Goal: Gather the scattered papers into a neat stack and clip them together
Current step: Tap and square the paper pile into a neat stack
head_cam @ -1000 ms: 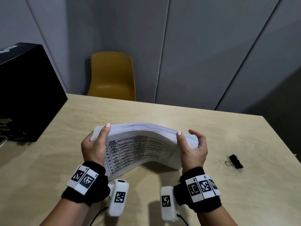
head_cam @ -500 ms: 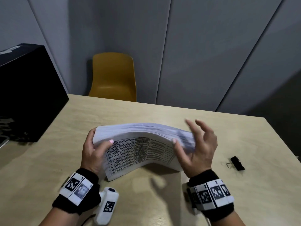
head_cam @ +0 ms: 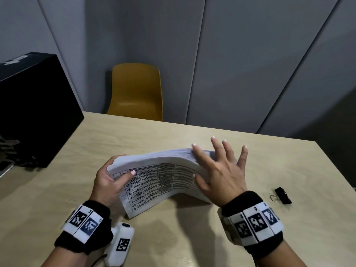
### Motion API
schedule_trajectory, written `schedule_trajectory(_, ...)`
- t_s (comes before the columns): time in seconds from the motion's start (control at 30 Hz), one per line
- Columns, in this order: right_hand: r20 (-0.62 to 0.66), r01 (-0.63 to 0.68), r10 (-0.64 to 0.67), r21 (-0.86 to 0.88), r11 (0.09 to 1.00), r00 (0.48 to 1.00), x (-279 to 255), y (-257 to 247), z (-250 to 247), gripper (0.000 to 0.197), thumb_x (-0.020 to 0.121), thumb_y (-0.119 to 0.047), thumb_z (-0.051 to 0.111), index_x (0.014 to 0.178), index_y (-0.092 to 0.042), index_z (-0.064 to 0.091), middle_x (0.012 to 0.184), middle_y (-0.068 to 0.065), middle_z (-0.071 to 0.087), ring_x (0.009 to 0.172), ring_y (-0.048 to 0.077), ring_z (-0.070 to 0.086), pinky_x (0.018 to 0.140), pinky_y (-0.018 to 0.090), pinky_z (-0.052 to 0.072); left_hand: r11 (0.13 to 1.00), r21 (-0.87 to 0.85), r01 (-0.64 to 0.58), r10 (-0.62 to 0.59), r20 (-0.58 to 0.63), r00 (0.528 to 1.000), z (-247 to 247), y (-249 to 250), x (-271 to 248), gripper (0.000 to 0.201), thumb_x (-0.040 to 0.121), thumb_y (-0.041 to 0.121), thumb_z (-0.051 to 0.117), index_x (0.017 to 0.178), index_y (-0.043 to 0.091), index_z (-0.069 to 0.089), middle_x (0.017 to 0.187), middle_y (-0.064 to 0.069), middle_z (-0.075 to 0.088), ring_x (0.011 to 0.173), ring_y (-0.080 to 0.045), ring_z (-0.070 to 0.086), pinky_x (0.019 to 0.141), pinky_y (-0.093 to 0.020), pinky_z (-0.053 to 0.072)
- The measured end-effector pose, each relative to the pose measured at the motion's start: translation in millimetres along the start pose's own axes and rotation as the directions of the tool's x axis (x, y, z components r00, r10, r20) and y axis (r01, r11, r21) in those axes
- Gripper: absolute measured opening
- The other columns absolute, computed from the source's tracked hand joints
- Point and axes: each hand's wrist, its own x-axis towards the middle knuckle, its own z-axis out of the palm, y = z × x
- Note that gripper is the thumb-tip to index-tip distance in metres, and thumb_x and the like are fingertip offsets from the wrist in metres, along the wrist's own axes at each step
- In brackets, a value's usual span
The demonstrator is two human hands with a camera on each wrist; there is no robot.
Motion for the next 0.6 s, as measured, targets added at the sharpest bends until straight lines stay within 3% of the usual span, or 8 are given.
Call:
schedule_trajectory(0.07,0.100,-0.080,0.075,0.048,0.996,0.992,4,15,-3,0.083,0.068,-0.051,0.062,0.142,-0.040,0.025,0.144,0.004,0.040,0.134,0.029,0.035,0.109,0.062,0.002,1.000,0.023,0.012,-0.012,0.005,1.000,-3,-1,3,0.029,0.077,-0.010,0.061,0.102,0.004,0.060,0.085,-0.004,0.062,0.077,-0.006,0.064,0.065,-0.008,0.051)
schedule_trajectory(0.13,0.191,-0.144,0.108,0.184,0.972,0.976,8,36,2,0.074,0.069,-0.047,0.066,0.136,-0.039,0.034,0.135,-0.004,0.048,0.128,0.022,0.042,0.111,0.053,0.014,0.999,0.043,0.019,-0.019,0.011,1.000,-6,0,6,0.026,0.077,-0.012,0.060,0.096,0.006,0.061,0.078,-0.002,0.066,0.072,-0.004,0.064,0.062,-0.009,0.050)
schedule_trajectory(0.2,0.178,-0.177,0.099,0.505,0.845,0.979,7,51,6,0.047,0.064,-0.030,0.074,0.107,-0.040,0.058,0.108,-0.005,0.065,0.105,0.017,0.059,0.094,0.037,0.041,0.998,0.060,0.026,-0.028,0.028,0.999,-8,-1,8,0.029,0.076,-0.013,0.061,0.094,0.010,0.061,0.070,0.003,0.070,0.066,0.002,0.064,0.059,-0.009,0.049)
schedule_trajectory(0.23,0.158,-0.180,0.102,0.639,0.748,0.982,5,55,10,0.040,0.061,-0.022,0.075,0.092,-0.042,0.059,0.096,-0.008,0.068,0.092,0.011,0.062,0.082,0.028,0.045,0.997,0.069,0.029,-0.032,0.035,0.999,-9,-3,9,0.030,0.076,-0.012,0.062,0.094,0.012,0.061,0.070,0.007,0.071,0.067,0.003,0.065,0.059,-0.009,0.049)
schedule_trajectory(0.3,0.119,-0.179,0.140,0.789,0.588,0.983,-1,53,20,0.040,0.058,-0.012,0.074,0.083,-0.039,0.057,0.088,-0.015,0.066,0.076,-0.005,0.058,0.068,0.013,0.043,0.997,0.067,0.038,-0.040,0.028,0.999,-5,-7,9,0.028,0.076,-0.010,0.063,0.094,0.012,0.062,0.070,0.011,0.072,0.070,-0.001,0.066,0.060,-0.009,0.050)
schedule_trajectory(0.43,0.068,-0.149,0.264,0.941,0.303,0.962,-9,37,36,0.045,0.067,0.015,0.070,0.086,-0.023,0.057,0.089,-0.007,0.062,0.071,-0.008,0.058,0.063,0.004,0.044,1.000,0.025,0.009,-0.007,-0.067,0.998,12,-2,4,0.021,0.080,-0.008,0.061,0.098,0.001,0.061,0.064,0.011,0.072,0.062,0.001,0.067,0.055,-0.010,0.051)
schedule_trajectory(0.53,0.006,-0.092,0.315,0.962,0.256,0.949,-13,33,40,0.055,0.068,0.018,0.068,0.106,-0.018,0.050,0.088,-0.014,0.055,0.067,-0.013,0.056,0.061,0.001,0.042,1.000,0.022,-0.022,0.024,-0.081,0.996,8,2,4,0.027,0.078,-0.011,0.061,0.093,0.011,0.059,0.067,0.011,0.071,0.061,0.004,0.065,0.052,-0.010,0.049)
schedule_trajectory(0.6,0.043,-0.115,0.306,0.968,0.222,0.951,-17,35,47,0.065,0.066,0.014,0.073,0.116,-0.018,0.045,0.088,-0.016,0.053,0.067,-0.014,0.055,0.063,0.002,0.042,0.997,0.078,-0.021,0.023,-0.025,0.999,1,0,5,0.040,0.073,-0.011,0.066,0.100,0.016,0.057,0.079,0.005,0.068,0.067,0.006,0.064,0.056,-0.010,0.050)
